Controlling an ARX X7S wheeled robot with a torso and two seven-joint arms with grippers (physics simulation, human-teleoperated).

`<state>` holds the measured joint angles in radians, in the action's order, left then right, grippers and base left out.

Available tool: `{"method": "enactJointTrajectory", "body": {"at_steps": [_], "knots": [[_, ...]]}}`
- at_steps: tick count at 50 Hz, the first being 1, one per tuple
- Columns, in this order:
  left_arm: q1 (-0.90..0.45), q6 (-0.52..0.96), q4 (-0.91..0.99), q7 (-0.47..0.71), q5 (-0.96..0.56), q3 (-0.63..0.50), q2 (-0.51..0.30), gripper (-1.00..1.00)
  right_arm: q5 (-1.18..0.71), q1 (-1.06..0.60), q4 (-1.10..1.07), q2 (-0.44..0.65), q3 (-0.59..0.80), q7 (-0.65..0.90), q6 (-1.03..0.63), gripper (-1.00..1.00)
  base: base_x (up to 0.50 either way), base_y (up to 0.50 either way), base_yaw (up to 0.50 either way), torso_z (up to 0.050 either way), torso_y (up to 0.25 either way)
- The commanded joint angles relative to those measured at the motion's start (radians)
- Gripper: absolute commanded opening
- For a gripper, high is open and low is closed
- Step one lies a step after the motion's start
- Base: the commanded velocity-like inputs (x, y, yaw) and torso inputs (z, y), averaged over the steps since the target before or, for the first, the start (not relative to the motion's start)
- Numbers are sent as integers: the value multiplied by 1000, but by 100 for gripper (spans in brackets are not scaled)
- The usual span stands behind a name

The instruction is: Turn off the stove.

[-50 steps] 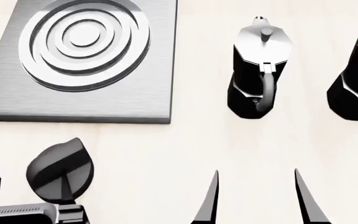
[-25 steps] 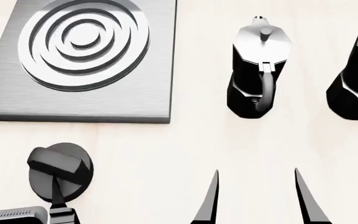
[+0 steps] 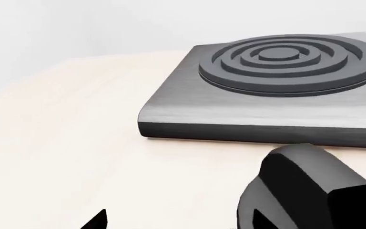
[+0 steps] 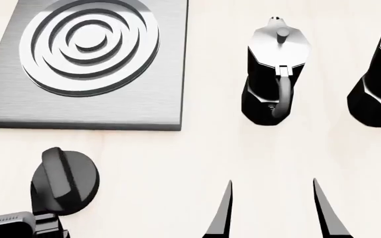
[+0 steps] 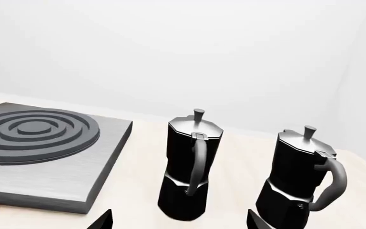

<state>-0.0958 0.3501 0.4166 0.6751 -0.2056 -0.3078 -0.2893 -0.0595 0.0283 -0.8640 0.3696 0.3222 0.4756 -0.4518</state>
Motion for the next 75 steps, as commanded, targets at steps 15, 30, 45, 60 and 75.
{"method": "enactJointTrajectory", "body": {"at_steps": [15, 30, 45, 60, 75], "knots": [[-62, 18, -100, -11, -32, 4, 2, 100, -4, -3, -1, 6, 6, 6, 1, 100, 0, 0, 0, -1, -3], [-50, 4, -63, 22, -10, 13, -9, 100, -9, -4, 4, 9, 7, 9, 3, 100, 0, 0, 0, -1, -2], [-37, -11, -24, 40, 9, 12, -24, 100, -11, -6, 5, 12, 12, 12, 2, 100, 0, 0, 0, 0, 0], [-30, -25, 14, 73, 49, 17, -40, 100, -11, -7, 6, 15, 20, 15, 3, 100, 0, 0, 0, 0, 0], [3, -25, 102, 32, 1, 25, -83, 100, -13, -6, 29, 19, 19, 16, 38, 100, 0, 0, 0, 0, 0]]}}
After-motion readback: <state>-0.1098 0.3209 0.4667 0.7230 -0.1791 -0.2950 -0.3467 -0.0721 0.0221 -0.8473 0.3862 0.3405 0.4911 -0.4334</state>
